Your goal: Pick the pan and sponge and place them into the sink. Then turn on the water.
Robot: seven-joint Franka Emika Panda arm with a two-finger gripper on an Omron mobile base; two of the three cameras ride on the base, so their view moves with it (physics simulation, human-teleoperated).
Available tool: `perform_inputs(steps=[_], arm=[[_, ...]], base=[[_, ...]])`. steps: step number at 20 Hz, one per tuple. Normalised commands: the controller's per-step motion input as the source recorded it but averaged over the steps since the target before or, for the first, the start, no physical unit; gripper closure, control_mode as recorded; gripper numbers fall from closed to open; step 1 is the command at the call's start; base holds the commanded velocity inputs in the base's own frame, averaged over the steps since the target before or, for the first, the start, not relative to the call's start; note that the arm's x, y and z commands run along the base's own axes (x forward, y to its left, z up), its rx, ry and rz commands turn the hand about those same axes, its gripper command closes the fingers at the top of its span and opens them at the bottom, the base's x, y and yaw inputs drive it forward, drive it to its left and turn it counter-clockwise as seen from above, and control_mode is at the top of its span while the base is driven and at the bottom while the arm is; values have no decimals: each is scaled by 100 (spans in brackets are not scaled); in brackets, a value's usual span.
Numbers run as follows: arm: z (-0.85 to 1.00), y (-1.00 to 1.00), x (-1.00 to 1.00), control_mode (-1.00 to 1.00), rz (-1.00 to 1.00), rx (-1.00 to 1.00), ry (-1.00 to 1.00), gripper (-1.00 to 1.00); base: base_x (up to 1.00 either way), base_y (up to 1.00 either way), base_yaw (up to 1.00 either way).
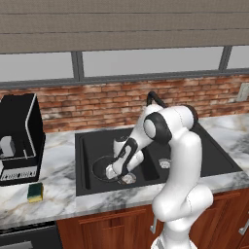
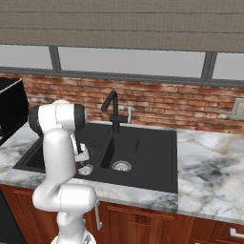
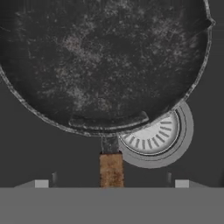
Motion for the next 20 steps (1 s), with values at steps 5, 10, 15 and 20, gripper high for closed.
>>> perform_inputs(steps=[5, 10, 15, 20], arm=[[98, 32, -21, -100, 0, 0, -4, -100], [100, 67, -34, -100, 0, 0, -8, -100], [100, 66, -43, -100, 0, 0, -8, -100], [96, 61, -62, -100, 0, 6, -2, -100]], base=[[0, 0, 0], [0, 0, 0], [0, 0, 0], [0, 0, 0]])
